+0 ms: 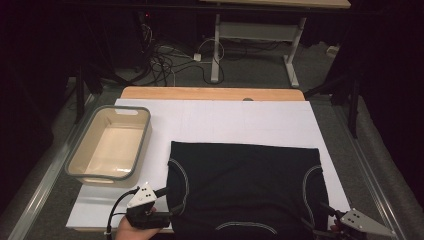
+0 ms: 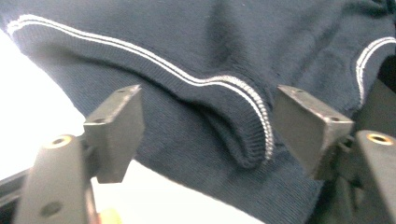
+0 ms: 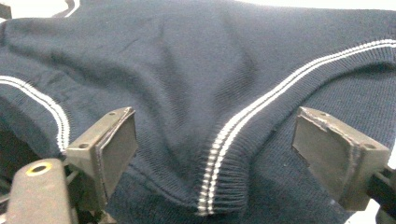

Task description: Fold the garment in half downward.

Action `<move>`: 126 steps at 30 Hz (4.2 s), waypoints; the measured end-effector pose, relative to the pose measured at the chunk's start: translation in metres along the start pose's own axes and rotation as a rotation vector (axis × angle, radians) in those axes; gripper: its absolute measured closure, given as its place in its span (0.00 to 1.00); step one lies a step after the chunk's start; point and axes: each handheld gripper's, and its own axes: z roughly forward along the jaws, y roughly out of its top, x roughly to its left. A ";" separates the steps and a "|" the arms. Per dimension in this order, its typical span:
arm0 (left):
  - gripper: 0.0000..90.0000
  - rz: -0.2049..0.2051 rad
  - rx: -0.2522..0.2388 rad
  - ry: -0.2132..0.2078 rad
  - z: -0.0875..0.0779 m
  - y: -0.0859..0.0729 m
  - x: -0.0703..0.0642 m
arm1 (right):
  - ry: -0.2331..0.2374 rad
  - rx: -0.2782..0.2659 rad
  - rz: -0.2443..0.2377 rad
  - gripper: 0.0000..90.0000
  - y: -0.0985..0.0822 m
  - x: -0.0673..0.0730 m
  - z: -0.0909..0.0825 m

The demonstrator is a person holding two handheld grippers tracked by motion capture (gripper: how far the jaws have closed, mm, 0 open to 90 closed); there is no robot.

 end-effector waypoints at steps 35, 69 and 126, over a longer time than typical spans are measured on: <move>0.00 -0.114 0.085 0.184 0.069 0.061 0.071 | -0.096 -0.004 0.017 0.00 0.022 -0.032 0.032; 0.79 -0.106 0.122 0.221 0.085 0.070 0.082 | -0.326 0.225 0.175 0.19 0.076 -0.122 0.113; 0.85 -0.049 0.002 0.375 0.074 0.121 0.092 | -0.279 -0.010 -0.070 0.90 0.138 -0.100 0.099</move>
